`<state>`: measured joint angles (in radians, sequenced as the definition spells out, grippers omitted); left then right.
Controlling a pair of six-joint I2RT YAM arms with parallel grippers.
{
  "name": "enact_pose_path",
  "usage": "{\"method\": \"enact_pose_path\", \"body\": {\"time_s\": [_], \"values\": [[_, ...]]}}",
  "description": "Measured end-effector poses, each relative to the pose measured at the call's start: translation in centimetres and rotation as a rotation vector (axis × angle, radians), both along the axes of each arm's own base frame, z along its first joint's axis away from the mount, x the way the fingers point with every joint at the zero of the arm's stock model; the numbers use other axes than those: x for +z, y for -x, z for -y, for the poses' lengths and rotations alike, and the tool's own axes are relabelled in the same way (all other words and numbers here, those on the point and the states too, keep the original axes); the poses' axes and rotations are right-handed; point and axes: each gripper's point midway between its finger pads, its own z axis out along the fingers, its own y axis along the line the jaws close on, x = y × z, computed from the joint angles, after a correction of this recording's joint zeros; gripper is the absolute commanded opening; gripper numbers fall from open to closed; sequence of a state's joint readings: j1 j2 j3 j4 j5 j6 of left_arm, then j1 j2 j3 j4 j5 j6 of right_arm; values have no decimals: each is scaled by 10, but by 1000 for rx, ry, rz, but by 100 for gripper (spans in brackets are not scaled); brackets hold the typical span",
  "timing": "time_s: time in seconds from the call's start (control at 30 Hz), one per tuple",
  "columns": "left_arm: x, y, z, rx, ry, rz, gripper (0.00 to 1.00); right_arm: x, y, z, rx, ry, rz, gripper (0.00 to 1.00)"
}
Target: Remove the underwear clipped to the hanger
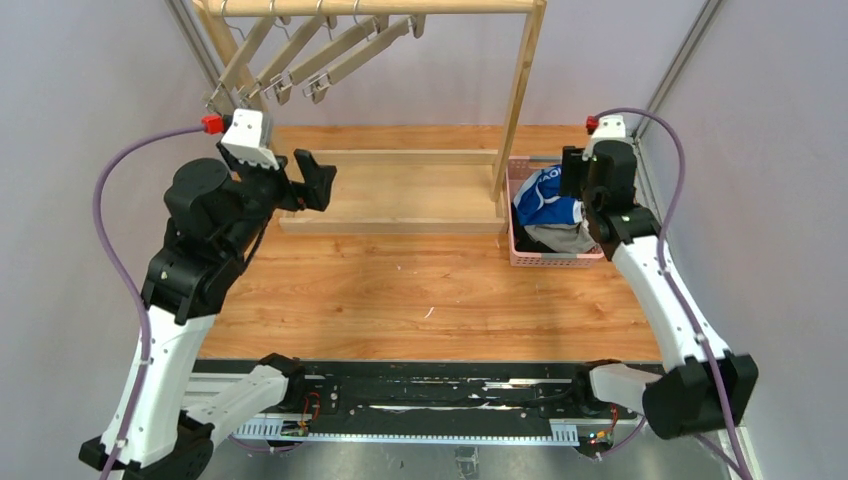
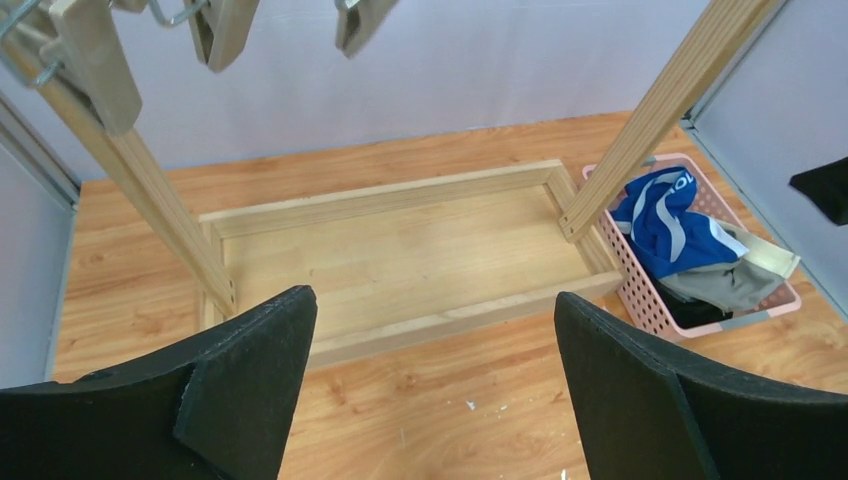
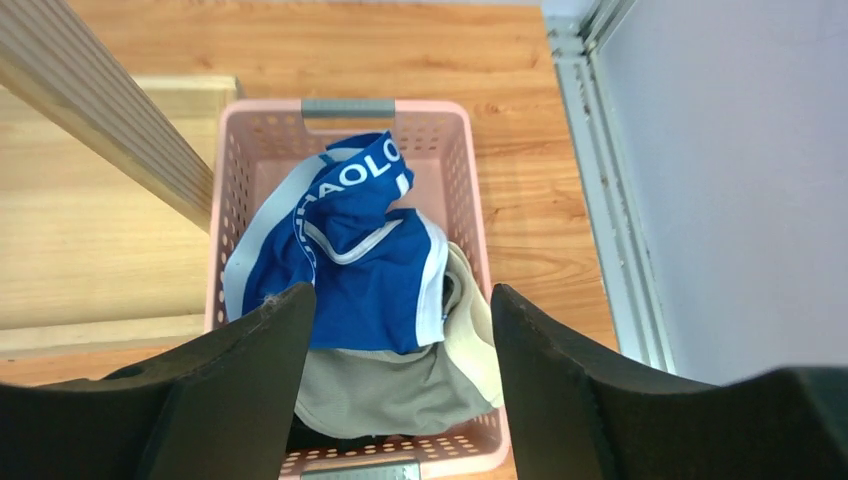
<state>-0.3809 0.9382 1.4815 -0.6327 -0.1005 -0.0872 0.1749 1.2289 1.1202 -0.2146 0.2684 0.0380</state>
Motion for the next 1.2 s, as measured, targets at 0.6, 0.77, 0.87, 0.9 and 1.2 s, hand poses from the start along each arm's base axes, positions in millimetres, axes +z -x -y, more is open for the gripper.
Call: {"method": "enact_pose_path", "body": {"time_s": [0.6, 0.77, 0.87, 0.9, 1.2], "values": [[-101, 49, -48, 162, -27, -105, 98, 56, 134, 25, -59, -119, 205, 72], [-131, 51, -54, 200, -45, -173, 98, 55, 157, 25, -49, -154, 231, 72], [-139, 52, -57, 221, -44, -186, 98, 55, 164, 25, -48, -165, 236, 72], [-140, 52, -59, 229, -43, -189, 98, 54, 165, 25, -49, -166, 233, 72], [-166, 52, -64, 260, -73, -234, 98, 45, 170, 26, -55, -167, 201, 73]]}}
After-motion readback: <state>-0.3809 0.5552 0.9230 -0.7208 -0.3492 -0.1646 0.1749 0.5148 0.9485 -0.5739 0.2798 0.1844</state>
